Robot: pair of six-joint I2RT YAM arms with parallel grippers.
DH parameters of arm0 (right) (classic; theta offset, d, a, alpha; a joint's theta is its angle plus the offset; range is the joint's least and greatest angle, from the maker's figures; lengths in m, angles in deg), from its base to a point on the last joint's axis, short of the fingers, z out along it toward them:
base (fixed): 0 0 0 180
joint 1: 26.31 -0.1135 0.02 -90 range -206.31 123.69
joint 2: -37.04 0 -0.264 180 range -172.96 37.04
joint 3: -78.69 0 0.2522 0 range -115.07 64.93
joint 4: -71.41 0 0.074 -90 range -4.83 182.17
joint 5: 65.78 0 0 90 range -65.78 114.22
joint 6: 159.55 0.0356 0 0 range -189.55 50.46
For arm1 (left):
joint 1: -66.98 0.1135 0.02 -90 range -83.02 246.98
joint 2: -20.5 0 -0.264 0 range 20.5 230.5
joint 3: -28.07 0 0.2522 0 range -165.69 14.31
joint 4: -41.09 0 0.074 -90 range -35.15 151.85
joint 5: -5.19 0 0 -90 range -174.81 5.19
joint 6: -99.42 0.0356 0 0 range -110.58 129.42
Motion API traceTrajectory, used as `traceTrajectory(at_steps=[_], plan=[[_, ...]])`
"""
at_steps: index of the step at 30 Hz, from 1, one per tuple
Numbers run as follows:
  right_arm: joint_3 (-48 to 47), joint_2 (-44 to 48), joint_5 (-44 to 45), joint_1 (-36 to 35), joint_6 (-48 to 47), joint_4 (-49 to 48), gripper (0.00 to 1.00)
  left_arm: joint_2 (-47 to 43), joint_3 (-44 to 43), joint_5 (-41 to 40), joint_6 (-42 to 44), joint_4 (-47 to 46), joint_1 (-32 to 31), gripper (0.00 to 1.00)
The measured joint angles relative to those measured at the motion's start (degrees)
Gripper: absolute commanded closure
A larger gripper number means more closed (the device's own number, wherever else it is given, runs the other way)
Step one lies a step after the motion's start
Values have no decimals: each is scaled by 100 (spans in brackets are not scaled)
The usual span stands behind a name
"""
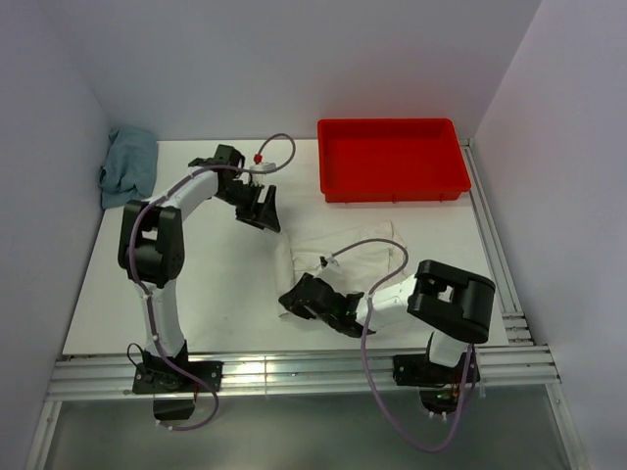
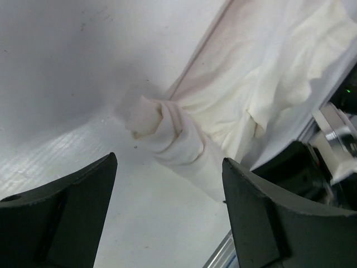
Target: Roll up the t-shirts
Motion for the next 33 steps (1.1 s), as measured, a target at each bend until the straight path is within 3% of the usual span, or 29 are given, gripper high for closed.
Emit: traceTrajectory(at_steps=[5,13,20,23,24,27,30,33], plan=[[638,-275,-463,210,321,-1644,71,-74,372,732,450,-44,354,18],[1167,-1241,-981,413,890,-4019,73,101,1314,1202,544,-470,293,17],[1169,-1552,-1145,435,1056,-4535,73,173,1561,1668,107,-1123,157,20],[1169,-1552,-1193,457,1067,-4533,72,219,1587,1646,-184,-1379,98,36],[1167,-1552,-1207,461,1067,-4531,72,236,1589,1606,-262,-1445,87,55],[1141,-1550,-1252,485,1064,-4487,64,273,1606,1220,-522,-1534,42,84],[990,-1436,-1303,496,1025,-4170,51,264,1589,929,-678,-1486,-31,99],[619,-1091,-1331,485,850,-3270,38,195,1482,553,-776,-1333,-144,100]])
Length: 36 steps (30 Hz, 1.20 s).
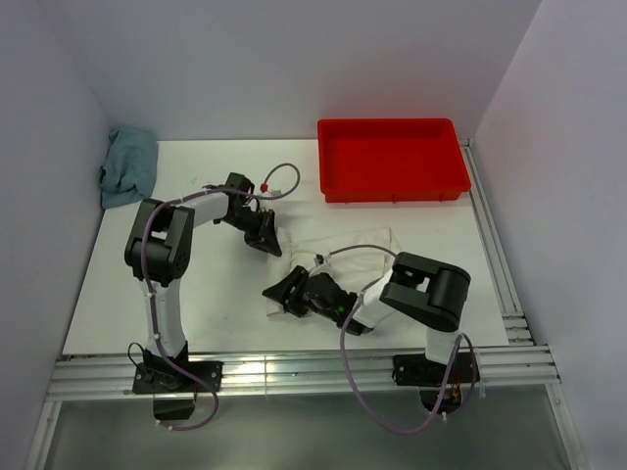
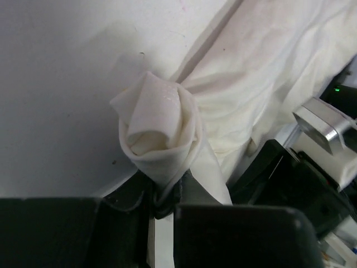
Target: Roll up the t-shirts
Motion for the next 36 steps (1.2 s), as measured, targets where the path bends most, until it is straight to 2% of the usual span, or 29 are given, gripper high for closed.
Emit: traceTrajectory(at_steps=[2,7,22,29,36], plan=[[-321,240,35,-37,-166,787,32,-50,-76,-297,-20,114,-96,100],[-1071,632,269,-170,-562,2643,26,-101,-326,-964,-44,444,-308,100],[-2439,1139,1394,-809,-903,7058,22,-101,-741,-2022,-297,953,-557,100],[-3438,940,1888,-874,-1233,8614,21,-101,-898,-2428,-308,1121,-713,100],[-4568,627,2299,-868,-1722,9191,21,-94,-994,-2697,-308,1224,-776,100]])
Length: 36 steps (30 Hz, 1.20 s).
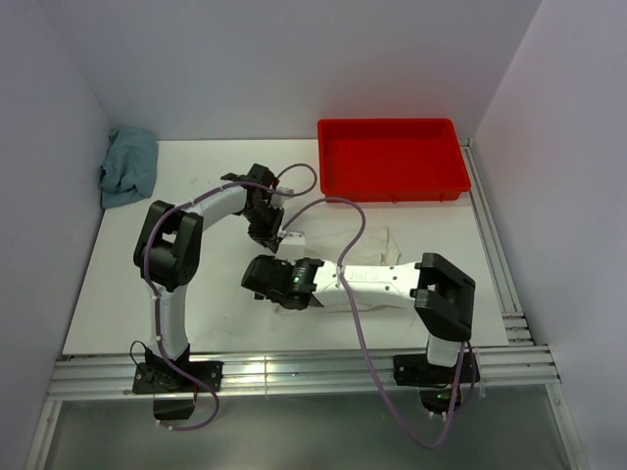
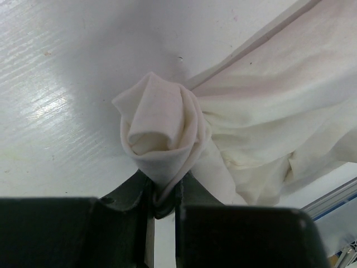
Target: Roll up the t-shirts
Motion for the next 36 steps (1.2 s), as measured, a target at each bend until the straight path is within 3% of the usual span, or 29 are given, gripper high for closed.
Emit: traceTrajectory(at_steps=[7,16,21,36], plan=[[-713,-533,190,111,-490,197,22,17,-59,-92,2,66,-44,100],[-1926,-1856,323,295,-907,704,28,138,-275,-223,22,284,-81,100],[-2221,-2197,380,267,-927,1073,36,195,-367,-245,20,380,-92,98],[-3003,-2916,793,-31,-577,2542,38,289,-522,-260,2,540,-103,90]])
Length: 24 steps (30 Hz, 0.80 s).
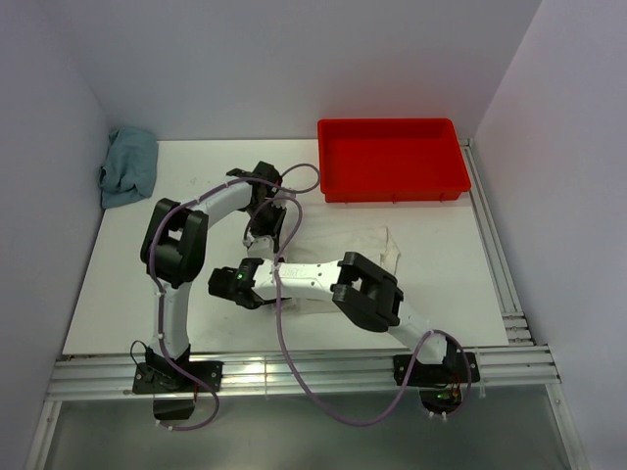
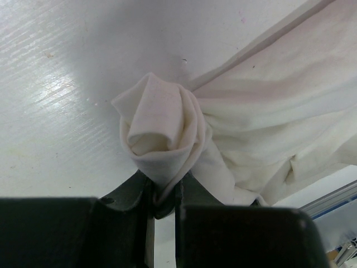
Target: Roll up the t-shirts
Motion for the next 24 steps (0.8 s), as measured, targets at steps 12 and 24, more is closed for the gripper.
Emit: traceTrajectory(at_steps=[12,24], plan=[[1025,599,-155,-20,114,-837,55,17,-24,11,-17,22,2,73],[4503,2769,-1226,295,468,-4682,61,-24,-24,557,227,-81,361,27]])
